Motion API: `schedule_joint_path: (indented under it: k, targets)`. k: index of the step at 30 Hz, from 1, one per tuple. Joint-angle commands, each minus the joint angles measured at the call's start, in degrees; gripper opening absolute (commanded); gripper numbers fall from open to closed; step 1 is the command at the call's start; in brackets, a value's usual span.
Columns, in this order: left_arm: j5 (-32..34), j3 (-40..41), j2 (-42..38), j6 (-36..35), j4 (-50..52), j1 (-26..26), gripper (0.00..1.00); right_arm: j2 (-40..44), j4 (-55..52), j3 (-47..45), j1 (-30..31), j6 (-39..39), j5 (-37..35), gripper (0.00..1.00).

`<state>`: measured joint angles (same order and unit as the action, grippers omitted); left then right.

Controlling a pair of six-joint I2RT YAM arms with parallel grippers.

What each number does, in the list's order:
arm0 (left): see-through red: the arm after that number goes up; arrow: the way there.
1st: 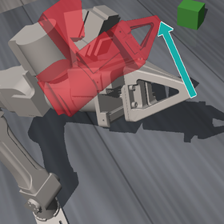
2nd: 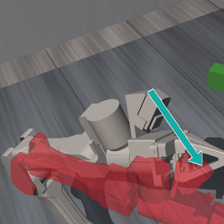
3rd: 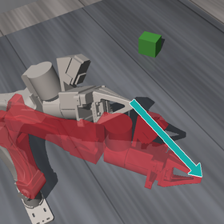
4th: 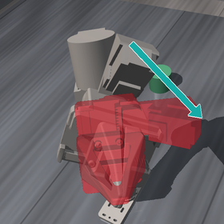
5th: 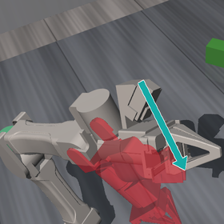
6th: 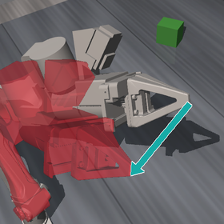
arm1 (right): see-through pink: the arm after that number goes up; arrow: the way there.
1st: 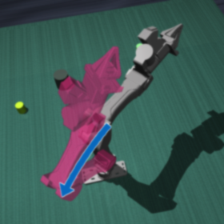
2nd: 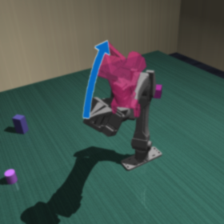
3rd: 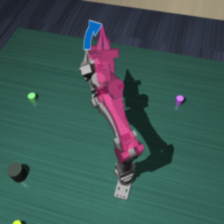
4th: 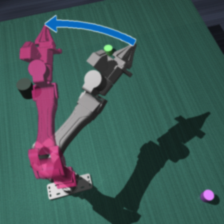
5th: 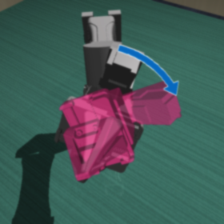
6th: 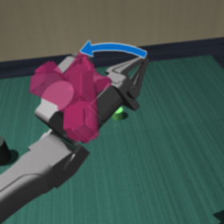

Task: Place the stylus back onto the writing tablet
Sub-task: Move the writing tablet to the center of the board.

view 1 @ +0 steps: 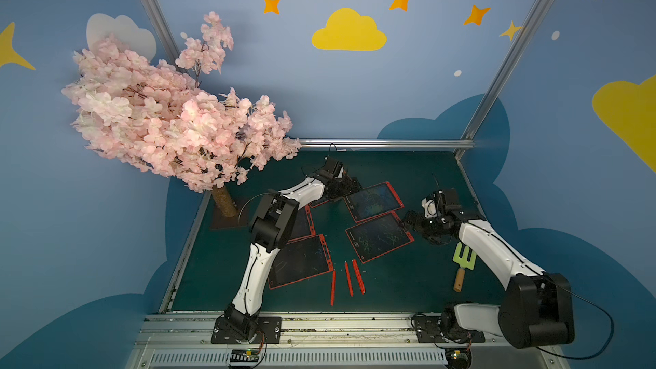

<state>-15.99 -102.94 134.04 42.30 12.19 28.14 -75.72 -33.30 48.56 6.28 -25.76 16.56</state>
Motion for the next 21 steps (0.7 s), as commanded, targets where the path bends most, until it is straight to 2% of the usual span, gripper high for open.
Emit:
schedule_joint_path:
  k: [1,6,10,13,21]
  targets:
    - [-0.5,-1.9,2.6,-0.4,-0.2,0.0,1.0,-2.1,1.8,-0.6,-2.5,-0.1,4.4,0.98]
    - [-0.9,-6.5,3.3,-2.3,1.4,-0.4,1.0,-4.7,2.5,-0.8,-3.8,0.1,4.5,0.98]
    - [-1.4,-5.9,-0.4,-4.6,4.1,-0.1,1.0,-6.4,3.3,-1.4,-4.0,0.5,4.3,0.98]
    - [-1.3,-2.5,-5.2,-6.2,7.5,0.4,1.0,-7.6,4.1,-1.6,-4.3,0.7,4.3,0.98]
    - [-0.8,14.9,-20.2,-7.1,12.5,2.9,1.0,-11.0,5.5,-0.7,-4.8,1.2,5.0,0.98]
